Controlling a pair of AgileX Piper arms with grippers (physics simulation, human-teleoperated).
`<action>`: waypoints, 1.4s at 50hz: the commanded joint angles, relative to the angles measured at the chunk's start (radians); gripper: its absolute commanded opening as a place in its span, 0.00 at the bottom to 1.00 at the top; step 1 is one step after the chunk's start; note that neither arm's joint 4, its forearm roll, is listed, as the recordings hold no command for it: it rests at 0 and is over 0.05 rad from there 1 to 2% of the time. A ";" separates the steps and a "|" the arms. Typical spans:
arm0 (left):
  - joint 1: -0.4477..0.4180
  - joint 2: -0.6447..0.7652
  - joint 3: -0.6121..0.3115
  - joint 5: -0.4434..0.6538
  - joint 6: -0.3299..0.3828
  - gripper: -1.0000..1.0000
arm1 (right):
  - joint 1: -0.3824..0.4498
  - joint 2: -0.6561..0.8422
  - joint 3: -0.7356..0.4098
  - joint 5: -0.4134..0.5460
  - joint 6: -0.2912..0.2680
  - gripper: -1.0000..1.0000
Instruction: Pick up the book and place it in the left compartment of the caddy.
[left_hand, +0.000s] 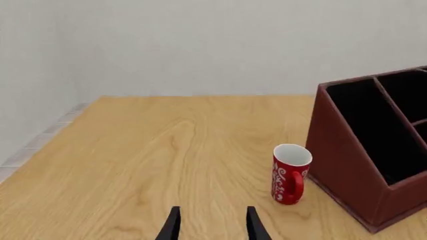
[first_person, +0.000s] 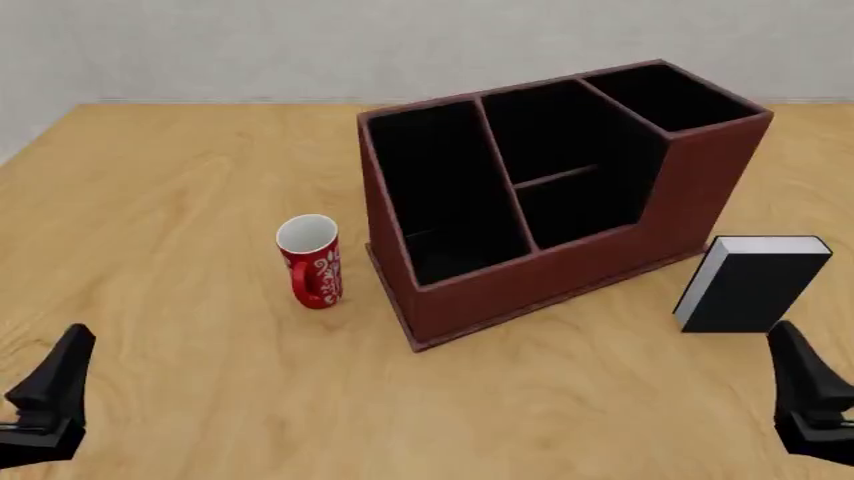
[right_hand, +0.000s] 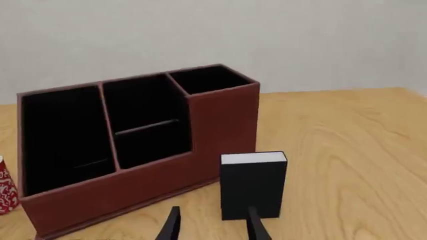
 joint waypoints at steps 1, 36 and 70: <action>-0.013 -0.054 0.044 -0.052 -0.002 1.00 | 0.041 -0.050 0.047 -0.054 -0.041 1.00; -0.005 -0.055 0.016 -0.076 0.054 1.00 | 0.102 -0.056 -0.206 0.298 -0.410 1.00; -0.100 -0.053 -0.009 -0.035 0.056 1.00 | 0.149 0.202 -0.413 0.620 -0.976 1.00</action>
